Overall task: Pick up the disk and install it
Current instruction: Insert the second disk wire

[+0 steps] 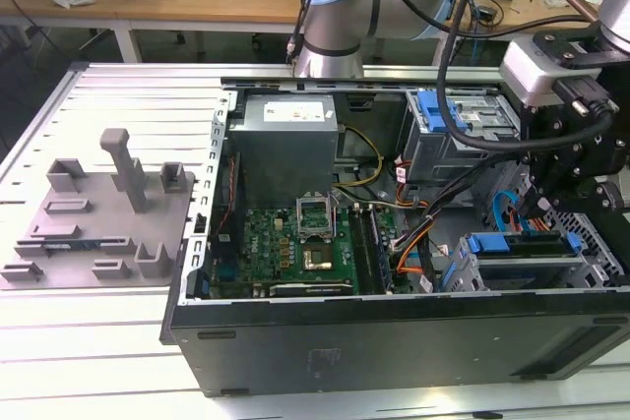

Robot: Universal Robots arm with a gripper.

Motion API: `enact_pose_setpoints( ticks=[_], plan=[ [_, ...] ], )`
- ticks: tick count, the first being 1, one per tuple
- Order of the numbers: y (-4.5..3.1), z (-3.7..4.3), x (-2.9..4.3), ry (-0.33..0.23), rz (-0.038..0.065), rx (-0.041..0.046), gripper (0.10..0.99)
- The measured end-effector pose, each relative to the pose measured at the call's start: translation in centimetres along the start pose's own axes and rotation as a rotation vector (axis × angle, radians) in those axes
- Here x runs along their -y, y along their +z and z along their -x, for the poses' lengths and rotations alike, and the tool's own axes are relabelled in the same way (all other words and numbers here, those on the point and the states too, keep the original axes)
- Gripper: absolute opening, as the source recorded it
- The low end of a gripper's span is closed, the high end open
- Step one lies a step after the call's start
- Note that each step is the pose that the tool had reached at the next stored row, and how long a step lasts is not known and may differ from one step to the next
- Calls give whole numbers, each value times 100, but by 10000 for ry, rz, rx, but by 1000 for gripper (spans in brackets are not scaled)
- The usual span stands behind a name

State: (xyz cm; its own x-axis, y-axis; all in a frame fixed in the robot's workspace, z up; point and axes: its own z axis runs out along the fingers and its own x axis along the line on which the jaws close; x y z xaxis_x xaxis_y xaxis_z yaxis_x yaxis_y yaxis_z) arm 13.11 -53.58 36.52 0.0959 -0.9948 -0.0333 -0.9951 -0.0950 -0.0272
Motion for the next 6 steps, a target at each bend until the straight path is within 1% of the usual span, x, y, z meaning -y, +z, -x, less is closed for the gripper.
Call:
enact_pose_setpoints(
  ticks=[6],
  plan=[
    [0, 0, 0, 0, -14, -1, 106]
  ],
)
